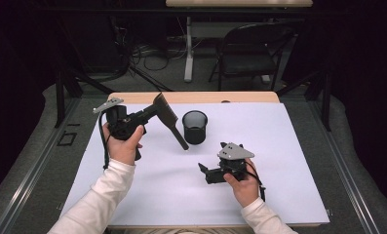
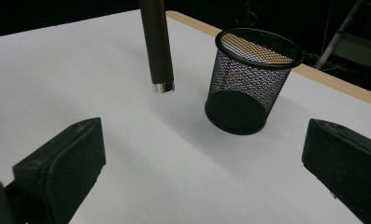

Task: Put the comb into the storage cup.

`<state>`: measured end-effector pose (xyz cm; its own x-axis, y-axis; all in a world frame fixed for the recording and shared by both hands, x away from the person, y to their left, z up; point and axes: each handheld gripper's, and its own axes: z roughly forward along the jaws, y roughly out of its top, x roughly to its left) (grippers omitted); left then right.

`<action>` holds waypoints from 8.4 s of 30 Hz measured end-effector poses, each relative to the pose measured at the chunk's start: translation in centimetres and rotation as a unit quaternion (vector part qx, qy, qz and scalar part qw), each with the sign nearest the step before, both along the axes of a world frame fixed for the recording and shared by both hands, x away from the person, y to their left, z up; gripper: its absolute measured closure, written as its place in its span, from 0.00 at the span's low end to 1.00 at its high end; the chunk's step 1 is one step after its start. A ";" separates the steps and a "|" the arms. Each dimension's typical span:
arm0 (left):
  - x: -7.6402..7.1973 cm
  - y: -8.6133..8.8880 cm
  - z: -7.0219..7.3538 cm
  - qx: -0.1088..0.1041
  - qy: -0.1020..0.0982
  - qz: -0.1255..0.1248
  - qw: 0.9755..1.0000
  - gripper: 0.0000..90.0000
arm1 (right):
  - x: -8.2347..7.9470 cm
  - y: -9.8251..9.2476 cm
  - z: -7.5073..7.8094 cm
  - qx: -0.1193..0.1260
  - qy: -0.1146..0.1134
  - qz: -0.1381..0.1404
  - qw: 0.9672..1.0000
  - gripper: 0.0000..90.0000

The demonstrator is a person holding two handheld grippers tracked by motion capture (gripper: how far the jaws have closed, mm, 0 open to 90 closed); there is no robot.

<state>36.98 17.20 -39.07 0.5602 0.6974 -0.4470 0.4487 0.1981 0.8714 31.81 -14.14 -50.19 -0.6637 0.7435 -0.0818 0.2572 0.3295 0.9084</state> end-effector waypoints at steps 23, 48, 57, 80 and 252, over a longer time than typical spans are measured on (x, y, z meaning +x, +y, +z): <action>1.7 -0.6 3.6 0.010 -0.030 0.022 0.999 0.94 | 0.0 0.2 -0.2 -0.009 -0.001 0.001 1.000 0.00; 4.4 -2.4 3.8 0.009 -0.032 0.057 0.998 0.94 | 0.0 0.2 -0.3 -0.013 -0.004 0.000 1.000 0.00; 5.2 -2.6 3.3 0.006 -0.029 0.073 0.997 0.94 | 0.0 0.1 -0.3 -0.013 -0.003 0.000 1.000 0.00; 7.1 -2.9 2.0 -0.002 -0.009 0.099 0.995 0.94 | 0.0 0.1 -0.4 -0.015 -0.001 -0.001 1.000 0.00; 9.4 -4.4 -5.9 -0.018 0.082 0.136 0.987 0.44 | 0.1 0.2 -0.7 -0.023 0.000 0.002 1.000 0.03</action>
<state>46.34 12.83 -44.96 0.2736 0.7942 -0.5425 0.5088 0.3592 0.7824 31.91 -13.90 -50.86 -0.6668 0.7362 -0.1158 0.2563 0.3724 0.8920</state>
